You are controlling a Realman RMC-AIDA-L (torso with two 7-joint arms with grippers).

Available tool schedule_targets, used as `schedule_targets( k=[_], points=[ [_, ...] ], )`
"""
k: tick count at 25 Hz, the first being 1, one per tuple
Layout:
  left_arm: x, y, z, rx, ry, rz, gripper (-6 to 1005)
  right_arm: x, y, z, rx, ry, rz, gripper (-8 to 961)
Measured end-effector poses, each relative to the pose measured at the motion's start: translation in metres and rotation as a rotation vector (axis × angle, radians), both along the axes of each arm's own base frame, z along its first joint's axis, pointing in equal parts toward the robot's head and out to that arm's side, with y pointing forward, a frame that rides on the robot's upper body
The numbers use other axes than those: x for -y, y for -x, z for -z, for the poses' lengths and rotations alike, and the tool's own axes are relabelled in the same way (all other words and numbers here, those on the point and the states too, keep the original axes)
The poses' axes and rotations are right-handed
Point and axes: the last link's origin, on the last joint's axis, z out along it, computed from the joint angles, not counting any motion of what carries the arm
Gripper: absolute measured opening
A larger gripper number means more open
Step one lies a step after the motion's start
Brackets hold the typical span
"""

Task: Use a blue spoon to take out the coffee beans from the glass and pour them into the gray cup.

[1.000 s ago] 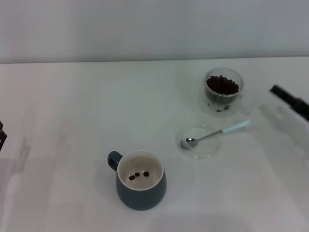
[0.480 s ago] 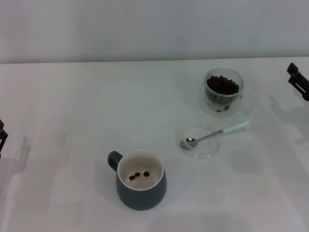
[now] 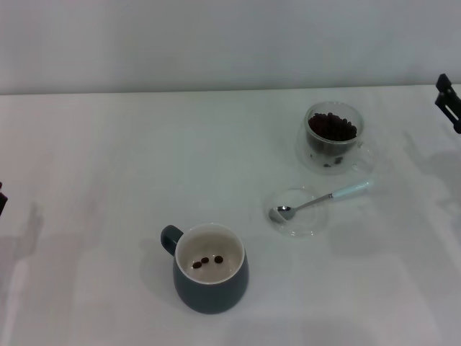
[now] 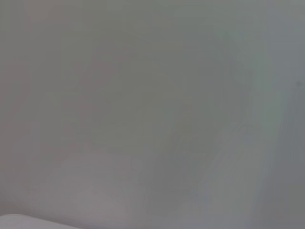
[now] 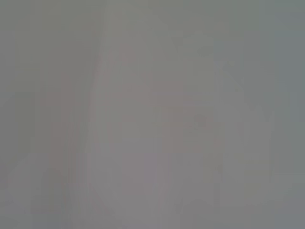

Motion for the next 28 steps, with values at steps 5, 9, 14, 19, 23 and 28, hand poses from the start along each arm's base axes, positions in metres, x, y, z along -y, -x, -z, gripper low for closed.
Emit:
schedule_targets(
  k=[5,9,14,19,23,28],
  points=[
    [-0.002,-0.005,-0.001,-0.035,-0.013,0.025,808,-0.012,0.006,0.003,0.008,0.015,0.001,847],
    [-0.004,-0.009,-0.002,-0.036,-0.024,0.041,811,-0.016,0.010,0.005,0.011,0.018,-0.001,848],
    [-0.007,-0.010,-0.002,-0.016,-0.036,0.037,814,-0.019,0.010,0.006,0.012,0.021,0.005,850],
    [-0.007,-0.012,-0.001,-0.007,-0.037,0.034,814,-0.019,0.010,0.006,0.013,0.023,0.008,849],
    [-0.007,-0.011,-0.001,-0.008,-0.036,0.034,813,-0.019,0.011,0.008,0.011,0.025,0.008,847],
    [-0.007,-0.011,0.000,-0.009,-0.032,0.035,813,-0.018,0.010,0.010,0.007,0.030,0.013,845]
  ],
)
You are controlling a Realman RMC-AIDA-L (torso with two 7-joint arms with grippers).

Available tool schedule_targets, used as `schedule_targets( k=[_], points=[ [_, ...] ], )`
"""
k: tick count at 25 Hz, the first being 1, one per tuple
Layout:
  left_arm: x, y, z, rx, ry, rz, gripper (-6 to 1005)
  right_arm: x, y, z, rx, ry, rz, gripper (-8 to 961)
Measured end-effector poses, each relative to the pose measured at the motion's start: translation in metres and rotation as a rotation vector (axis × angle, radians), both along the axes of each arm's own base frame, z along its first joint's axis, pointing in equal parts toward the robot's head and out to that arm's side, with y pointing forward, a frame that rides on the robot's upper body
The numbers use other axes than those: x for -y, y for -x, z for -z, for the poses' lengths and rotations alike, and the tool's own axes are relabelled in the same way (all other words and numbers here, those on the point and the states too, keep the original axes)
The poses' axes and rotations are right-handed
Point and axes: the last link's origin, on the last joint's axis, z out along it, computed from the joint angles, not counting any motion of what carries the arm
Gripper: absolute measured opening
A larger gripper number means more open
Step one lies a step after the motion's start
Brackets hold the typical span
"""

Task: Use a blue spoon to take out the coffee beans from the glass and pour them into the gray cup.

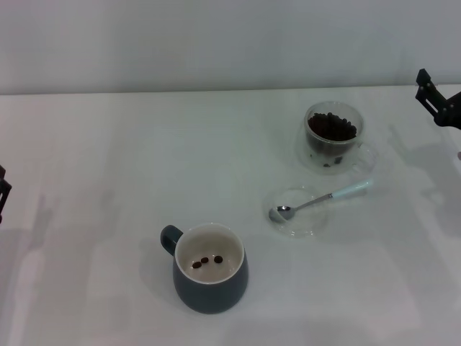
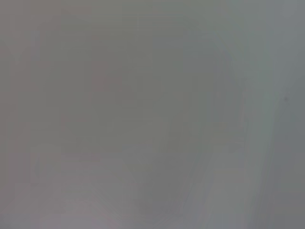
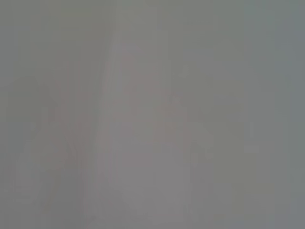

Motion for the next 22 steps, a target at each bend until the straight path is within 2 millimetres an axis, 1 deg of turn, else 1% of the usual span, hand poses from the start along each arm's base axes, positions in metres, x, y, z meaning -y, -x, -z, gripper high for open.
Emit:
schedule_targets(
  k=[16,22],
  points=[
    [0.014,0.007,0.008,-0.008,0.048,-0.019,813,0.004,-0.002,0.007,-0.005,0.028,0.008,844],
    [0.017,0.004,0.012,-0.016,0.078,0.004,814,0.008,-0.004,0.010,-0.015,0.038,0.018,844]
  ],
)
